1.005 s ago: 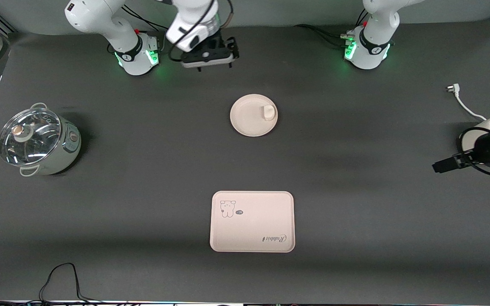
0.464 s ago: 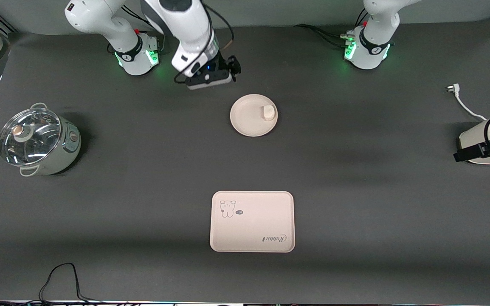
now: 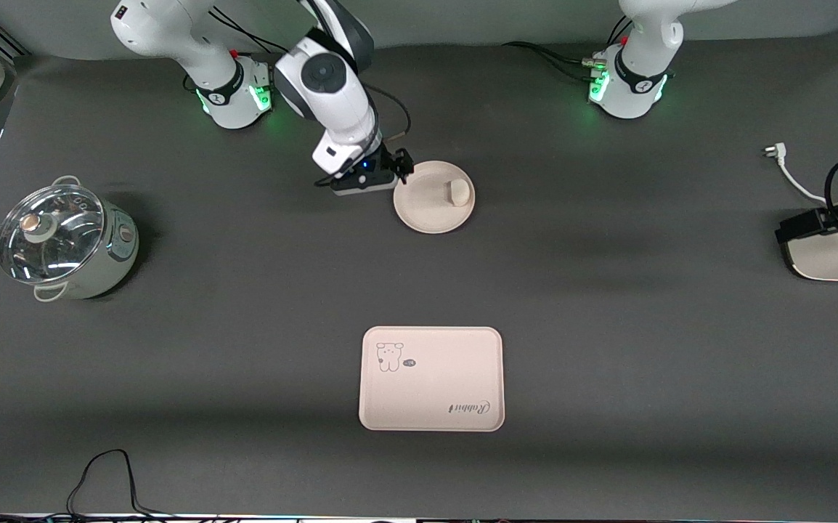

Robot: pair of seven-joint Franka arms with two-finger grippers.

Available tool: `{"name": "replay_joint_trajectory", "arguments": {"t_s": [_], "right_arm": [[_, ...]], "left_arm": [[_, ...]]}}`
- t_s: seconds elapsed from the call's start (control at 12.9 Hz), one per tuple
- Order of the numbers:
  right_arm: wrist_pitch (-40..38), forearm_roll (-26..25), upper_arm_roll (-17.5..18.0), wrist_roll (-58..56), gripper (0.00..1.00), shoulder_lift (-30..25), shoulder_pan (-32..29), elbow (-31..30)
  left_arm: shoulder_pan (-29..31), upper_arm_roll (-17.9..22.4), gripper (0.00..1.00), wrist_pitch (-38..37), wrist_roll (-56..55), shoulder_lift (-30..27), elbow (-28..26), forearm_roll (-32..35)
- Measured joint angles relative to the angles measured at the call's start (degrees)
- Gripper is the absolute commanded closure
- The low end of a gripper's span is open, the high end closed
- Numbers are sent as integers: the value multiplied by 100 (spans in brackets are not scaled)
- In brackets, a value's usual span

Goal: Place bun in plate and plate on tray
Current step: 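Lower the right gripper to the plate rim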

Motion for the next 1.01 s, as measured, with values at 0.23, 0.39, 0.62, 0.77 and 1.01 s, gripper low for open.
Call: {"name": "replay_joint_trajectory", "arguments": {"t_s": [0.23, 0.39, 0.62, 0.77, 1.01], "right_arm": [[695, 104, 25, 166, 0, 531, 122, -88], [1181, 141, 39, 299, 0, 900, 256, -110], [1415, 157, 41, 333, 0, 1212, 293, -103], [1416, 179, 38, 358, 4, 1251, 292, -100], [1416, 287, 38, 430, 35, 1255, 292, -90]], "left_arm": [[-343, 361, 0, 180, 145, -307, -345, -34], [-392, 490, 0, 198, 329, -398, -407, -76], [-398, 519, 0, 212, 373, -427, -457, -101], [-438, 499, 0, 214, 361, -427, -488, -109], [-499, 134, 0, 213, -181, -435, -489, -72]]}}
